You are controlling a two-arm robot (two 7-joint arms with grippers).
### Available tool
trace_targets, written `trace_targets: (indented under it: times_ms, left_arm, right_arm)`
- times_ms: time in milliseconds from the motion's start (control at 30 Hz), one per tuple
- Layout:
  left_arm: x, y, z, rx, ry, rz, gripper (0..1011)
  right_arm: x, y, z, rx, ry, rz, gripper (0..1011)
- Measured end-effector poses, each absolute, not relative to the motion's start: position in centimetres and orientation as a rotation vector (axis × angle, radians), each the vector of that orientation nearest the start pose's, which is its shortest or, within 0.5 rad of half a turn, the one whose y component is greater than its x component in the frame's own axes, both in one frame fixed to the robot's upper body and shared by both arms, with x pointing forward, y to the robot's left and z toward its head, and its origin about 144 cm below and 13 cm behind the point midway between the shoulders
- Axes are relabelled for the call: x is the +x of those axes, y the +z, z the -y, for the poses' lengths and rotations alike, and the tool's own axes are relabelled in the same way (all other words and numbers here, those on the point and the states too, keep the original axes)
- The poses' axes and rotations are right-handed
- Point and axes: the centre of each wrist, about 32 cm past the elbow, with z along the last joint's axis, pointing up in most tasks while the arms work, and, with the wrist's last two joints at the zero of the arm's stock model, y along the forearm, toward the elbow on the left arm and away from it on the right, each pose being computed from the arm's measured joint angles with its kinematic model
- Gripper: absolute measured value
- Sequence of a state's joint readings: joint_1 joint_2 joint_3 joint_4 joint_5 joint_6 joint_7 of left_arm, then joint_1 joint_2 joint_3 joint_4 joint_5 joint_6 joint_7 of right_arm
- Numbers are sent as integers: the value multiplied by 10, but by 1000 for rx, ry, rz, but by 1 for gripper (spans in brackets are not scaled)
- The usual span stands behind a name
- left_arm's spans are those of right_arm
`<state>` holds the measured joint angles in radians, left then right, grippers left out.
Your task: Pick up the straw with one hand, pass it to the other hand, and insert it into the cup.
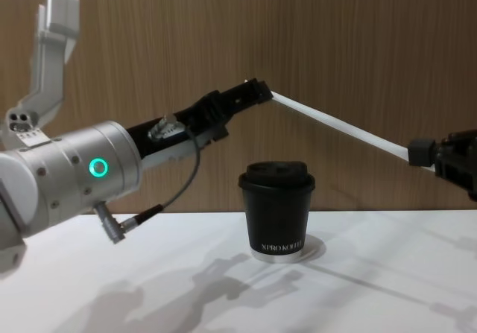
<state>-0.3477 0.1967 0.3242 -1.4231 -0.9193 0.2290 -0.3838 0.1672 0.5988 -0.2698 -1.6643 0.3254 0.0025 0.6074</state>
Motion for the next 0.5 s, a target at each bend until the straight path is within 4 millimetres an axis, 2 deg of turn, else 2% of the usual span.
trace_targets:
  times_ms: [500]
  left_arm:
    - [560,1200,-177,-463,661,-626,1003]
  right_arm:
    - [488,1226,307,-195,-695,246,1]
